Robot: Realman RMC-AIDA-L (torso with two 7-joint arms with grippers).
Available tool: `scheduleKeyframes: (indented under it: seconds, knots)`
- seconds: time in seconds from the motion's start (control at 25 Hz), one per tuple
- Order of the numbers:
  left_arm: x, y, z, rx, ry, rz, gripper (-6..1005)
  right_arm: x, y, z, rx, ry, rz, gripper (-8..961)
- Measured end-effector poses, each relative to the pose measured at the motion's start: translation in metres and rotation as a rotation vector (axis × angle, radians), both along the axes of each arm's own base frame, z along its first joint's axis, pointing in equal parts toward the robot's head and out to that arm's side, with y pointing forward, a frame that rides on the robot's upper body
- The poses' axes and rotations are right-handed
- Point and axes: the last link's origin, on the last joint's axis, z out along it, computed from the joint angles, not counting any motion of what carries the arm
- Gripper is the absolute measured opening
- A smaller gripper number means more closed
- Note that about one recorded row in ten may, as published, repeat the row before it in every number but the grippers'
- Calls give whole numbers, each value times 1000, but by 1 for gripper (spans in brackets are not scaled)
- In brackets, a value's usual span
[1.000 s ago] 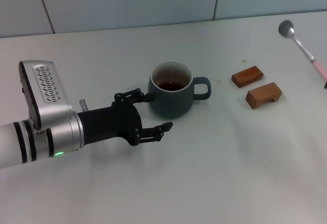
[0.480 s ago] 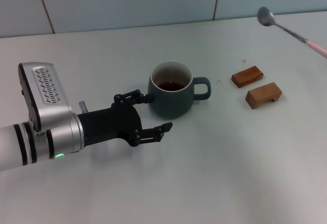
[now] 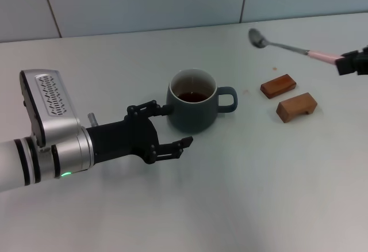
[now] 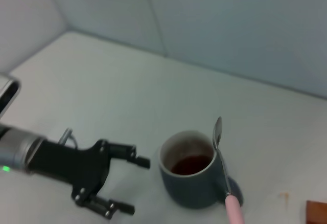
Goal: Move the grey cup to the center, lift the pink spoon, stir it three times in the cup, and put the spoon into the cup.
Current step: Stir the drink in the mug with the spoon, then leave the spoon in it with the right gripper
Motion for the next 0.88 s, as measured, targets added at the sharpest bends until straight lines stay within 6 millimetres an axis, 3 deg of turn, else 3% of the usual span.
scheduleKeyframes:
  seconds: [0.36,0.88]
  knots:
    - [0,1,0,2,3,-2,808,-32,29,-8,-112,-71,-37,115]
    - [0,1,1,2,3,-2,808,-60,79,-21,-245,-143,-124,114]
